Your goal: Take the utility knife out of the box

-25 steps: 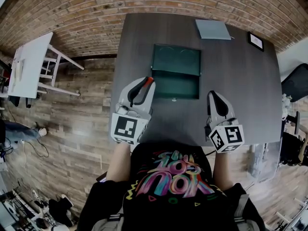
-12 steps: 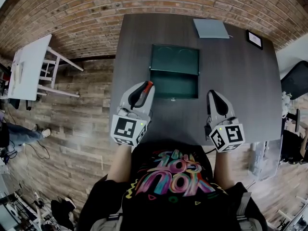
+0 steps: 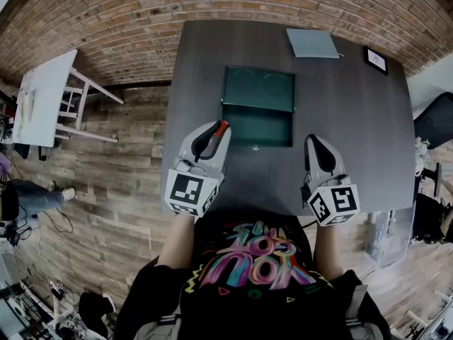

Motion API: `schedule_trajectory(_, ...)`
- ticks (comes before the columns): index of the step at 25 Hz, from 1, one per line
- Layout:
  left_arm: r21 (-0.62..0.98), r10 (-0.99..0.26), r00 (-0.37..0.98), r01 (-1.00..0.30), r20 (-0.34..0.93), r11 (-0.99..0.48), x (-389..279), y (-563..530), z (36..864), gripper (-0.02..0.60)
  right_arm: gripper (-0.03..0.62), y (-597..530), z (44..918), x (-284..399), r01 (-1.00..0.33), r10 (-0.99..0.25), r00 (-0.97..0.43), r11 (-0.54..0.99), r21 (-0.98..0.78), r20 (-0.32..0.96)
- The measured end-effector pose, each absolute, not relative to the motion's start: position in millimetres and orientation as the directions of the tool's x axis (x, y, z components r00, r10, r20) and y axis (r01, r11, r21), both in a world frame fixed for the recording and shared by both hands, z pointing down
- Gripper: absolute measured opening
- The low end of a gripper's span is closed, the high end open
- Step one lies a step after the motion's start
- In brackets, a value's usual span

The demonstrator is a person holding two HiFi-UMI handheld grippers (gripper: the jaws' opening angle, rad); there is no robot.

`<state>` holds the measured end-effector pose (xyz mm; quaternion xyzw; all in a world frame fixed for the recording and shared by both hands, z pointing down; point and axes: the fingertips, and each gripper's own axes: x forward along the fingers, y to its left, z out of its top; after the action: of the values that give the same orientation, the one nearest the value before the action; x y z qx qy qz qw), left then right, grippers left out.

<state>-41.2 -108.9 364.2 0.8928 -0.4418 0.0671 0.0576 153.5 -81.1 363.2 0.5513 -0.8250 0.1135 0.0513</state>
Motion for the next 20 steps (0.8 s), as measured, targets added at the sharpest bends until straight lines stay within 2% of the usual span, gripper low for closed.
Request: schedule_trajectory(20,0.055,-0.77,0.61,-0.789,0.185,-0.612,-38.0,-109.8,367.6,0.072,-0.002,-82.3,366.0,152.1,-0.919,-0.891,-0.393,0.372,-0.134,0.228)
